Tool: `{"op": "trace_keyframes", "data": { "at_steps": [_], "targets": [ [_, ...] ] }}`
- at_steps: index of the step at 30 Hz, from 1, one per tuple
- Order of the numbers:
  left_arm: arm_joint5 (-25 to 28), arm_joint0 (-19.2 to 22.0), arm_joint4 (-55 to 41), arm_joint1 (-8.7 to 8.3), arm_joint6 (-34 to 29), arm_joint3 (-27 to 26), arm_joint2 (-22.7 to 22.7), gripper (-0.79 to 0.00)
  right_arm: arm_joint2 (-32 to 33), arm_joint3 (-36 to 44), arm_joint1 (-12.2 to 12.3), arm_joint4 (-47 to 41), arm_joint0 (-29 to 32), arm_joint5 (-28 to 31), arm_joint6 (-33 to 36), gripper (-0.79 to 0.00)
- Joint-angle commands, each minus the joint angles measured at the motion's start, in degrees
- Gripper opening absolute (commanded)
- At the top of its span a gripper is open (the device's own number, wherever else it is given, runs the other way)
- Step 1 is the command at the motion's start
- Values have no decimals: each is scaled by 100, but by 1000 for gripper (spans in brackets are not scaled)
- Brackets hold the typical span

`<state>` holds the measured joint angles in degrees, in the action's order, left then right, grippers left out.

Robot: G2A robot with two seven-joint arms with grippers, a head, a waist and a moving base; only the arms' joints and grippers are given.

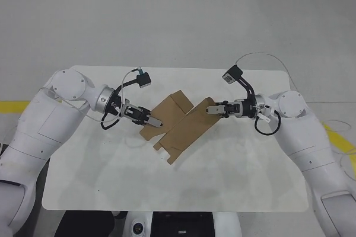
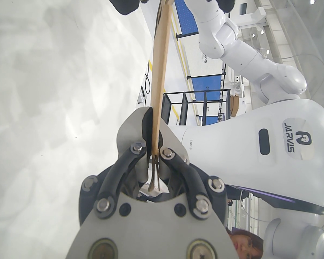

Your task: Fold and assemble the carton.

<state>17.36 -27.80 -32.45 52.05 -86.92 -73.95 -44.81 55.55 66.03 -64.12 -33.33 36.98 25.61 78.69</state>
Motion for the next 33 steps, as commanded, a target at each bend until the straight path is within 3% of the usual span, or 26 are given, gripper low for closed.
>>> {"op": "trace_keyframes", "data": {
  "at_steps": [1,4,7,12,21,24,25,26,27,28,33],
  "targets": [
    [-11,5,-11,2,-11,24,-9,-785,-52,12,30,7,-16,-16,16,0],
    [-25,6,-31,2,-25,51,-24,-785,-122,24,69,-3,-43,-4,5,-49],
    [-33,4,-30,2,-33,56,-32,-785,-198,42,104,-34,-67,11,-10,-394],
    [-29,-7,7,-1,-29,50,-38,-785,-319,78,156,-115,-112,25,-25,-573],
    [-77,-33,-53,-14,-77,69,-79,-785,-512,121,241,-248,-194,49,-48,-785],
    [-108,-32,-133,-12,-108,100,-95,-785,-575,135,267,-288,-222,44,-43,-785],
    [-108,-31,-164,-11,-108,109,-94,-736,-594,138,274,-303,-230,45,-44,-785],
    [-108,-28,-196,-11,-108,118,-93,-582,-612,143,282,-325,-237,49,-48,-785],
    [-108,-25,-228,-11,-108,130,-87,-360,-629,143,289,-342,-243,53,-52,-785],
    [-108,-21,-274,-11,-108,142,-84,0,-644,150,295,-373,-248,60,-59,-785],
    [-130,-1,-639,-17,-108,291,-58,0,-656,113,329,-541,-240,148,-147,-785]
  ]
}}
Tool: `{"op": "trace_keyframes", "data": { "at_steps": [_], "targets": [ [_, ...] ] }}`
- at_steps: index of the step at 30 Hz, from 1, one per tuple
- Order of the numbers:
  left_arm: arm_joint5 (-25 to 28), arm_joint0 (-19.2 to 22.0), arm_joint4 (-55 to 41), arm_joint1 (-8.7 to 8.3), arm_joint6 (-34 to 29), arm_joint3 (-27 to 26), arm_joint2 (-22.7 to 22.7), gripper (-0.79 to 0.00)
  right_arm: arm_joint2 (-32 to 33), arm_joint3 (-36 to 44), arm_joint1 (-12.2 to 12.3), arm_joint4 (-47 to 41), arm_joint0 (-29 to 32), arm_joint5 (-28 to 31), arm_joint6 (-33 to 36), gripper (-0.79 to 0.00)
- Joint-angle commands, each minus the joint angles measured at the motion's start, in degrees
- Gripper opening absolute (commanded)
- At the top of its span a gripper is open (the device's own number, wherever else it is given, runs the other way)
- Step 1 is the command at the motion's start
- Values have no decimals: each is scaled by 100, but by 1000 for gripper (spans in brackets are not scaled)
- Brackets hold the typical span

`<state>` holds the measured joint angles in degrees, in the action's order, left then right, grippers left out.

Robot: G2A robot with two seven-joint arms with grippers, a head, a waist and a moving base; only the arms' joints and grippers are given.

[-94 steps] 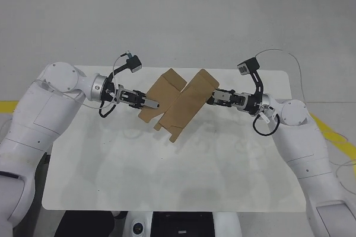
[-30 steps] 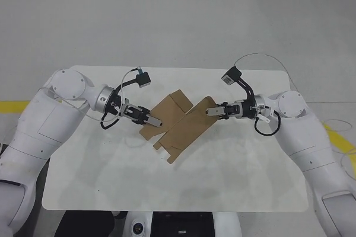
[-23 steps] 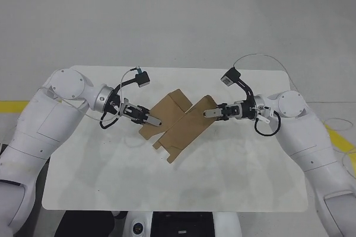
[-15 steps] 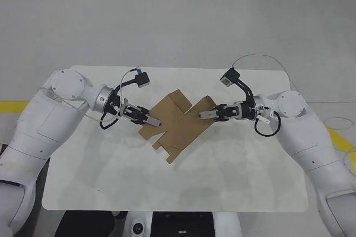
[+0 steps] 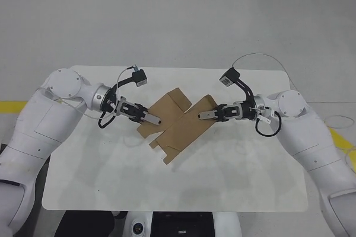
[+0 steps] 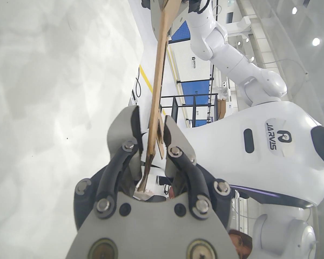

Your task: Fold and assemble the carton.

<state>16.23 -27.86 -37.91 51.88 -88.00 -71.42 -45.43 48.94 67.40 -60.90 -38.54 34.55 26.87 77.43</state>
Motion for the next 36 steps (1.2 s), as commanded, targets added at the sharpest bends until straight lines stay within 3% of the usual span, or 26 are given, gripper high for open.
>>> {"op": "trace_keyframes", "data": {
  "at_steps": [1,6,12,18,24,36],
  "targets": [
    [-31,9,-178,-2,0,76,-5,0,15,-55,15,-35,9,58,-58,-785],
    [-135,-15,-559,21,329,359,-174,0,122,-218,37,-139,78,314,-316,-785],
    [-226,-179,-587,51,1076,195,-326,0,266,-262,48,-81,241,566,-610,-785],
    [-481,-349,-348,86,1859,-53,-371,0,407,191,79,424,393,169,-1241,-785],
    [-583,-530,-220,107,2237,-241,-448,0,651,722,154,1011,703,-252,-1909,-785],
    [-616,-848,-14,73,2599,-353,-829,0,1050,867,224,1241,1072,-333,-2201,-785]
  ]
}}
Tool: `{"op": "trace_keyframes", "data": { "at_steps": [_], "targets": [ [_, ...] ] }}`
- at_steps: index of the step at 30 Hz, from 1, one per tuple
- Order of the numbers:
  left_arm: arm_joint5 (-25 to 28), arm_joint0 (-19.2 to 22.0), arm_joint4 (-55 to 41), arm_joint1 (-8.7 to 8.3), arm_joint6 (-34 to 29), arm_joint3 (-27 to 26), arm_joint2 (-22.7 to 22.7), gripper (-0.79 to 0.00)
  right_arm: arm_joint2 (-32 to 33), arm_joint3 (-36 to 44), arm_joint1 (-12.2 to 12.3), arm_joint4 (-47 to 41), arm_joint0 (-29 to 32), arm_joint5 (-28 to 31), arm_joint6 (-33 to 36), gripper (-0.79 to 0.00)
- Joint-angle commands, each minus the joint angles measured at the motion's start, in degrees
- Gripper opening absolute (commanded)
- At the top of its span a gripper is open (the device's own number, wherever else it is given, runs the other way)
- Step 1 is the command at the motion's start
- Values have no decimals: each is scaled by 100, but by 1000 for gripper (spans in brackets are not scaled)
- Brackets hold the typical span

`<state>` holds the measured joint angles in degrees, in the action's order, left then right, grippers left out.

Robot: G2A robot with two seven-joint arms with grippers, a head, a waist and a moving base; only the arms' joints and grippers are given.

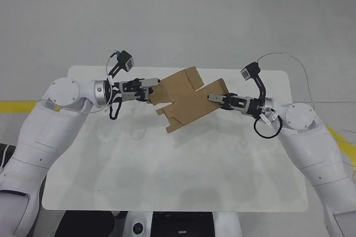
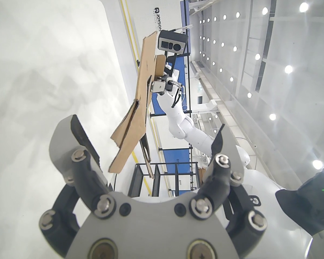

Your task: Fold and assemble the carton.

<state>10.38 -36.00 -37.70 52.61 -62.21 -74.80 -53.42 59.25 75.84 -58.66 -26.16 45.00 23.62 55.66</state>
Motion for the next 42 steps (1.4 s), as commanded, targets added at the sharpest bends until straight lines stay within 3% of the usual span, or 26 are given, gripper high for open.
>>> {"op": "trace_keyframes", "data": {
  "at_steps": [1,9,17,30,42],
  "targets": [
    [-53,-56,-51,3,29,-32,-48,0,31,41,-2,-7,55,-12,-54,-785],
    [-291,-154,-315,80,229,-47,-95,0,-41,80,-75,23,127,11,-332,-785],
    [-429,-171,-538,106,28,-24,-284,0,18,-9,-95,599,126,18,-715,-785],
    [-522,-196,-631,143,-69,-148,-541,0,-26,54,-148,907,136,-62,-702,-785],
    [-579,-204,-326,235,196,-11,-476,0,-85,77,-227,914,63,-30,-683,-785]
  ]
}}
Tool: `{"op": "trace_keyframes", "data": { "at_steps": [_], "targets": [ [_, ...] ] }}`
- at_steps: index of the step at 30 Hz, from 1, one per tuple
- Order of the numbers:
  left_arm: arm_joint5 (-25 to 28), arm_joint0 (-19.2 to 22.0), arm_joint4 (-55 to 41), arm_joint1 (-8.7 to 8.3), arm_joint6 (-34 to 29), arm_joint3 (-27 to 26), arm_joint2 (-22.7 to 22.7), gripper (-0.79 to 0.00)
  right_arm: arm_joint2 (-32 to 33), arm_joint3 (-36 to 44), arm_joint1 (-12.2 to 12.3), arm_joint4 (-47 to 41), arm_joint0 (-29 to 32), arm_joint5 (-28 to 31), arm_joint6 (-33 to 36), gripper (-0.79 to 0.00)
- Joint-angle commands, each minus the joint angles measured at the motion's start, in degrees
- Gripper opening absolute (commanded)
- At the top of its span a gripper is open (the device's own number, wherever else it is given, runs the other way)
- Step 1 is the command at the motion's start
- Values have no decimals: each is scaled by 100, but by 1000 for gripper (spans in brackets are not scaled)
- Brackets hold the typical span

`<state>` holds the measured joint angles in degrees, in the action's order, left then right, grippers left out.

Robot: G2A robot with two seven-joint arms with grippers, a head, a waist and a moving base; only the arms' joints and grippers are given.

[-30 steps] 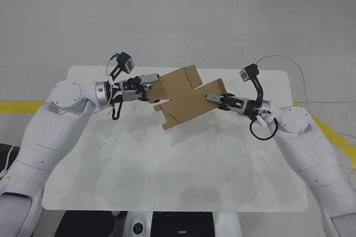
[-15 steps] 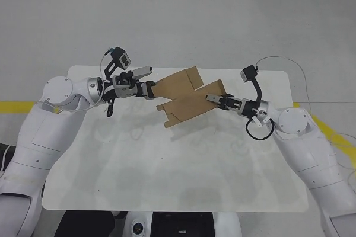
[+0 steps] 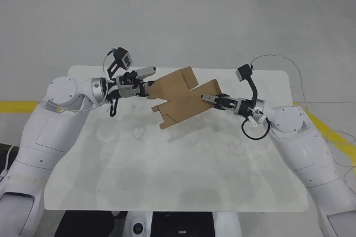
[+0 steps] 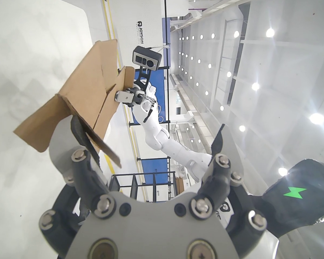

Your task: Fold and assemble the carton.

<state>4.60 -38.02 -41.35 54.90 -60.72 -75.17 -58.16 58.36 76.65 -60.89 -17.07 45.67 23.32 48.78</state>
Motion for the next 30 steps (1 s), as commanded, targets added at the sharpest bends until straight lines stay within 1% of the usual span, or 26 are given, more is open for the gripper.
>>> {"op": "trace_keyframes", "data": {
  "at_steps": [1,4,6,7,8,14,16,17,18,21,23,24,25,30],
  "targets": [
    [-2,-4,71,12,76,49,-5,0,11,0,-8,1,-7,5,6,-785],
    [-11,-11,152,28,109,99,-6,-6,25,11,-17,11,-9,11,28,-785],
    [-20,-14,188,40,125,123,-4,-46,33,13,-23,4,-4,14,32,-785],
    [-21,-16,195,46,124,129,-5,-99,38,13,-26,9,-4,17,36,-785],
    [-27,-13,217,51,118,135,-5,-129,42,12,-29,17,-3,23,38,-785],
    [-21,-26,452,72,128,185,-4,-231,67,-8,-45,55,-1,10,59,-785],
    [-42,-34,517,77,119,202,-4,-292,74,-18,-49,79,1,7,67,-785],
    [-49,-36,561,79,111,205,-2,-339,78,-20,-51,87,1,4,72,-785],
    [-53,-39,606,81,99,206,0,-360,81,-24,-54,99,1,-2,79,-785],
    [-54,-42,812,82,36,207,21,-342,95,-39,-59,122,2,-23,90,-785],
    [-62,-56,890,86,-5,215,33,-345,104,-42,-63,146,3,-38,96,-785],
    [-63,-62,914,88,-19,224,34,-357,109,-44,-63,177,0,-45,102,-785],
    [-64,-68,935,91,-30,232,33,-394,117,-47,-64,196,1,-49,98,-785],
    [-48,-69,1069,99,-104,243,21,-499,143,-36,-71,239,13,-79,102,-785]
  ]
}}
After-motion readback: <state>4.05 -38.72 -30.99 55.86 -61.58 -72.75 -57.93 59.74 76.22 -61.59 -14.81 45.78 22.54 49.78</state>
